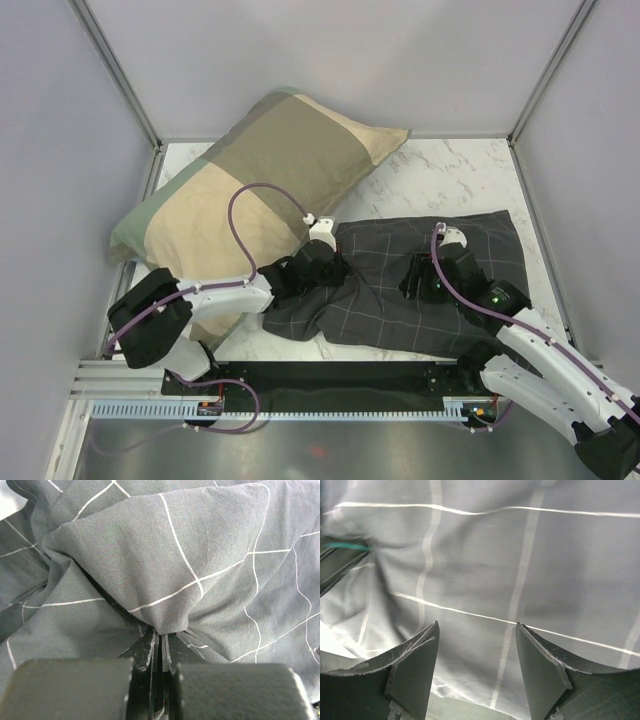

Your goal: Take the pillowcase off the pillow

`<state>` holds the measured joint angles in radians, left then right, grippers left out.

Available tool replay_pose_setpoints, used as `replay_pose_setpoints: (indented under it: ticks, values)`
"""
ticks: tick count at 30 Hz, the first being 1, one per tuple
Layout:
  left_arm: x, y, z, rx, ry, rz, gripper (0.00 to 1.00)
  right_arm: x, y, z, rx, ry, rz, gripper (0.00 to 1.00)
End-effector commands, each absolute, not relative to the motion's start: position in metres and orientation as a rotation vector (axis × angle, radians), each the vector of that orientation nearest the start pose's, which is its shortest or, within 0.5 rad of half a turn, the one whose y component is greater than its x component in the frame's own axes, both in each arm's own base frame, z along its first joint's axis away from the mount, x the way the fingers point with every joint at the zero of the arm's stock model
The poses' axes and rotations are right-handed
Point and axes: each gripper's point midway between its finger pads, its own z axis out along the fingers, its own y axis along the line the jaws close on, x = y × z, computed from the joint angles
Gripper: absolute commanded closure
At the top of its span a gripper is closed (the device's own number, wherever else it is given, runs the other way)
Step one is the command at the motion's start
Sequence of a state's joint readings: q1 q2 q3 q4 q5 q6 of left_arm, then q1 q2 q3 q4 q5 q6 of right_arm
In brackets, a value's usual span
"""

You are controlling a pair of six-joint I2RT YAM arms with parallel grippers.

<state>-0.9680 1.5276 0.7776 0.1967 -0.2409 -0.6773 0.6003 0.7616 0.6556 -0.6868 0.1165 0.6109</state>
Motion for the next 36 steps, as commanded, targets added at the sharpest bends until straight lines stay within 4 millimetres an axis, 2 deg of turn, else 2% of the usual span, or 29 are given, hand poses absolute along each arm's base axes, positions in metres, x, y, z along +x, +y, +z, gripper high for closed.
replay_pose_setpoints:
  ticks: [1,6,9,10,13,14,17,23,25,29,30,32,33,34,35,36]
  values:
    - [0.261,-0.315,0.098,0.043,2.154,-0.638,0.98,0.191,0.12,0.125,0.194,2.4,0.365,0.3]
    - [0.256,-0.296,0.113,0.044,2.1,-0.625,0.98,0.188,0.115,0.111,0.245,2.441,0.32,0.3]
    - [0.253,-0.285,0.113,0.073,2.096,-0.586,0.98,0.189,0.115,0.101,0.256,2.47,0.288,0.3]
    - [0.25,-0.285,0.118,0.086,2.085,-0.603,0.98,0.19,0.115,0.097,0.258,2.477,0.281,0.3]
    - [0.242,-0.287,0.117,0.188,2.084,-0.621,0.98,0.196,0.118,0.084,0.267,2.499,0.257,0.29]
    - [0.238,-0.292,0.116,0.226,2.079,-0.639,0.98,0.197,0.117,0.074,0.268,2.52,0.22,0.29]
    - [0.224,-0.31,0.107,0.341,2.094,-0.701,0.98,0.211,0.119,0.063,0.278,2.509,0.179,0.26]
    - [0.196,-0.337,0.085,0.453,2.155,-0.805,0.98,0.244,0.118,0.063,0.291,2.458,0.088,0.18]
    - [0.194,-0.345,0.086,0.458,2.155,-0.833,0.98,0.26,0.109,0.058,0.326,2.45,0.042,0.18]
    - [0.197,-0.367,0.093,0.469,2.148,-0.87,0.98,0.29,0.095,0.055,0.387,2.44,0.054,0.16]
    - [0.198,-0.371,0.087,0.478,2.163,-0.866,0.98,0.3,0.084,0.052,0.421,2.432,0.04,0.17]
    - [0.202,-0.381,0.085,0.487,2.167,-0.871,0.98,0.316,0.077,0.059,0.446,2.407,0.05,0.17]
    - [0.205,-0.392,0.092,0.496,2.152,-0.899,0.98,0.325,0.068,0.056,0.468,2.405,0.027,0.16]
    - [0.207,-0.398,0.082,0.518,2.17,-0.885,0.98,0.331,0.063,0.057,0.474,2.401,0.016,0.17]
    - [0.212,-0.412,0.093,0.523,2.143,-0.912,0.98,0.342,0.06,0.059,0.483,2.393,0.002,0.16]
    - [0.214,-0.419,0.092,0.54,2.144,-0.92,0.98,0.35,0.051,0.06,0.509,2.381,-0.012,0.16]
